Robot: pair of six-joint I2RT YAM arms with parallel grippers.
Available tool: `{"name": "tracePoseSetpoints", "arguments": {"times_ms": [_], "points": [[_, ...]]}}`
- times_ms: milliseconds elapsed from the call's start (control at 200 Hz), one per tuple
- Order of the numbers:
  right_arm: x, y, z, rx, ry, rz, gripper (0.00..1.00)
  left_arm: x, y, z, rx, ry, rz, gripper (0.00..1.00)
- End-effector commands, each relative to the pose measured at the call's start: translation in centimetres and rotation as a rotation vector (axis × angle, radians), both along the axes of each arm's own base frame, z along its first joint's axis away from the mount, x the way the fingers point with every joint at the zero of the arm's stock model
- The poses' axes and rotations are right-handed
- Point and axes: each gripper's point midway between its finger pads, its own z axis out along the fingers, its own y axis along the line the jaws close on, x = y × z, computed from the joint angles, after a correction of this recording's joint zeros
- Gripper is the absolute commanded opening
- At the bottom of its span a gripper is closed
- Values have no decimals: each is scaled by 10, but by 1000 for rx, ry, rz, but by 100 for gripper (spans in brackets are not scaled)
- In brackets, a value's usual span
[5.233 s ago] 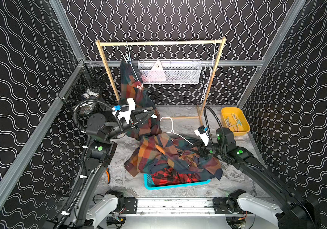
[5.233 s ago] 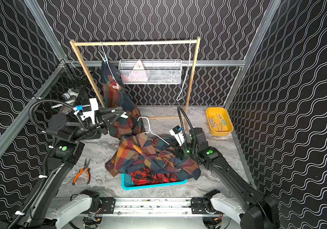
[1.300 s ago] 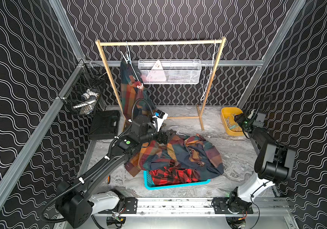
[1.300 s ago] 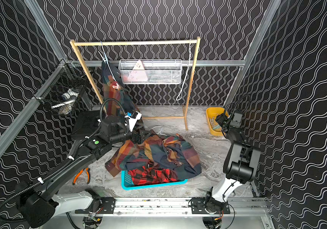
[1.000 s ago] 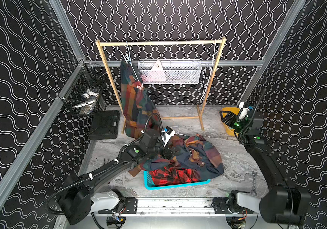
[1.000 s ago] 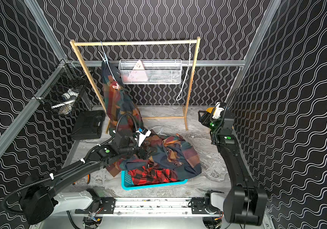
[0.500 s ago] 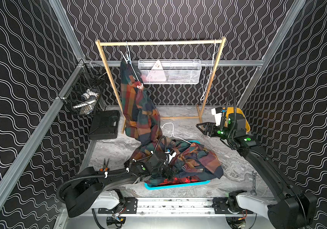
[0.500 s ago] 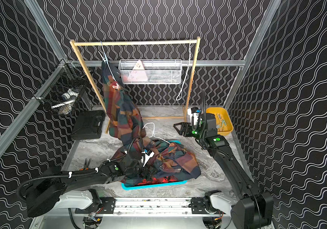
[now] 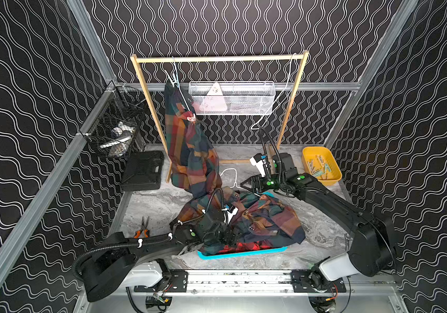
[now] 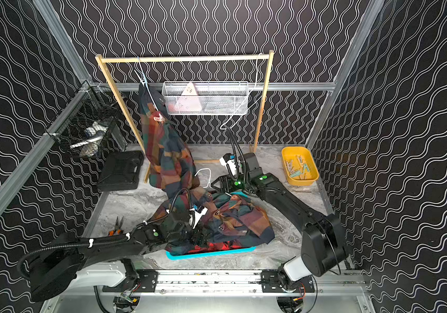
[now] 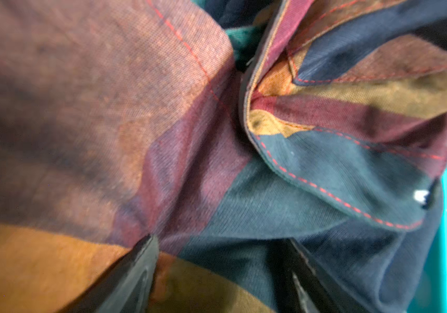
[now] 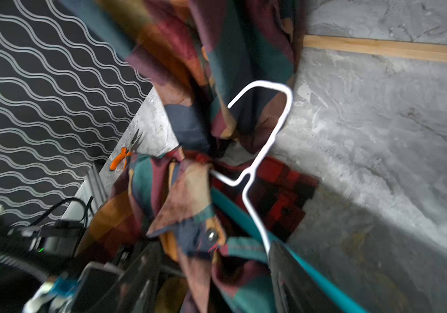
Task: Remove the clothespins securing long-sleeve shirts to the hanger
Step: Pick up the hanger from the bin.
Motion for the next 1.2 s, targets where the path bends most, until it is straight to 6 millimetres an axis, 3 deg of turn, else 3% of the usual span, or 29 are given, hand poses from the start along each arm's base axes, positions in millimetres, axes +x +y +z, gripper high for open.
{"name": "tracePoseSetpoints", "arguments": {"times_ms": [0, 170, 330, 550, 786, 1126, 1196], "points": [[14, 14, 4, 38, -23, 8, 66, 2, 10, -7, 50, -3, 28, 76], [27, 22, -16, 35, 28, -20, 66, 3, 11, -5, 55, -12, 30, 76], [27, 33, -30, 44, 62, -8, 66, 2, 11, -5, 59, -17, 25, 77], [27, 51, -27, 133, 84, 34, 63, 4, 11, -4, 80, -30, 14, 77], [26, 64, -16, 215, 95, 81, 41, 5, 12, -3, 80, -42, 17, 77], [23, 68, 7, 284, 62, 106, 0, 9, 15, 8, 97, -84, 23, 78], [22, 66, 12, 287, 42, 103, 0, 11, 16, 15, 98, -98, 26, 78]]}}
